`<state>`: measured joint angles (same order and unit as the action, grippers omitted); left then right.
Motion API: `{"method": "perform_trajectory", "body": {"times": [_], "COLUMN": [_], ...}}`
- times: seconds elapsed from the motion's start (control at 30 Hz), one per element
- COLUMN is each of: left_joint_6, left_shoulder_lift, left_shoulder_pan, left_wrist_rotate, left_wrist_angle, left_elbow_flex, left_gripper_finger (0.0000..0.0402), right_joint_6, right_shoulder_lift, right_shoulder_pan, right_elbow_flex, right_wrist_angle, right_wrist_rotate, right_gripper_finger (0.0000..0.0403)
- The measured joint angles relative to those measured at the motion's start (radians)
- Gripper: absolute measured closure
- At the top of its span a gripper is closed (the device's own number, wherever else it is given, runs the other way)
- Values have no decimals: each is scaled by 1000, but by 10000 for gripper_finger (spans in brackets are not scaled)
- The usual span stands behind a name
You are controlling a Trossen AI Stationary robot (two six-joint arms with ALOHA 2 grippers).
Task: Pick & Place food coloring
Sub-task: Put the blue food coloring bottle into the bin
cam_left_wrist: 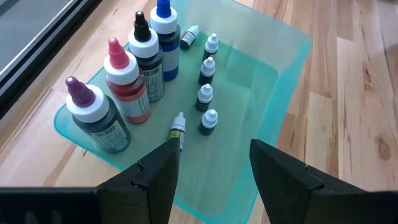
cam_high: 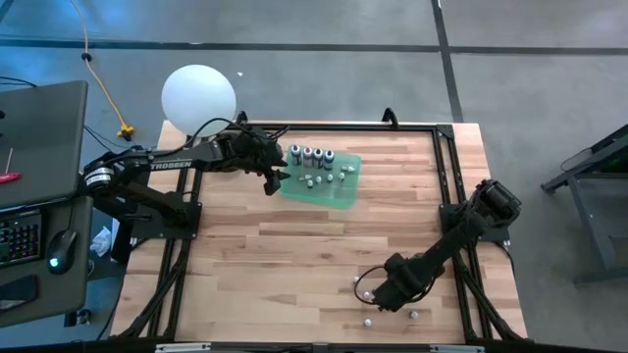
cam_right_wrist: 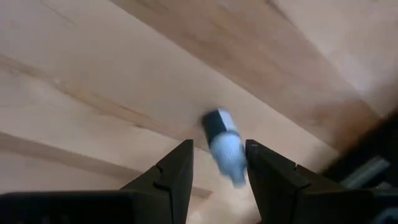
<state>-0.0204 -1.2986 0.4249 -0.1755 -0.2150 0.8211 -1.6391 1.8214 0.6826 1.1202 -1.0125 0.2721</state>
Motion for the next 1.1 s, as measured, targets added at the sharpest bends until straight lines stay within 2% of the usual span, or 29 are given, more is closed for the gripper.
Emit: {"method": "perform_trajectory", "body": {"times": [0.13,0.27,0.6,0.8,1.1], "left_joint_6": [0,0,0,0,0], "left_shoulder_lift": [0,0,0,0,0], "left_shoulder_pan": [0,0,0,0,0], "left_wrist_rotate": [0,0,0,2,2], "left_wrist_angle": [0,1,3,3,3], "left_elbow_flex": [1,2,2,2,2], "left_gripper_finger": [209,209,209,209,209], "right_joint_6": [-3,4,-52,-67,-70], "right_shoulder_lift": [0,-2,1,1,0], "right_shoulder_pan": [-2,-11,-5,9,6], "right_elbow_flex": [-64,-86,-95,-94,-92], "right_wrist_angle": [108,131,210,207,204], "right_wrist_rotate": [-18,-2,130,81,57], "right_gripper_finger": [266,266,266,266,324]}}
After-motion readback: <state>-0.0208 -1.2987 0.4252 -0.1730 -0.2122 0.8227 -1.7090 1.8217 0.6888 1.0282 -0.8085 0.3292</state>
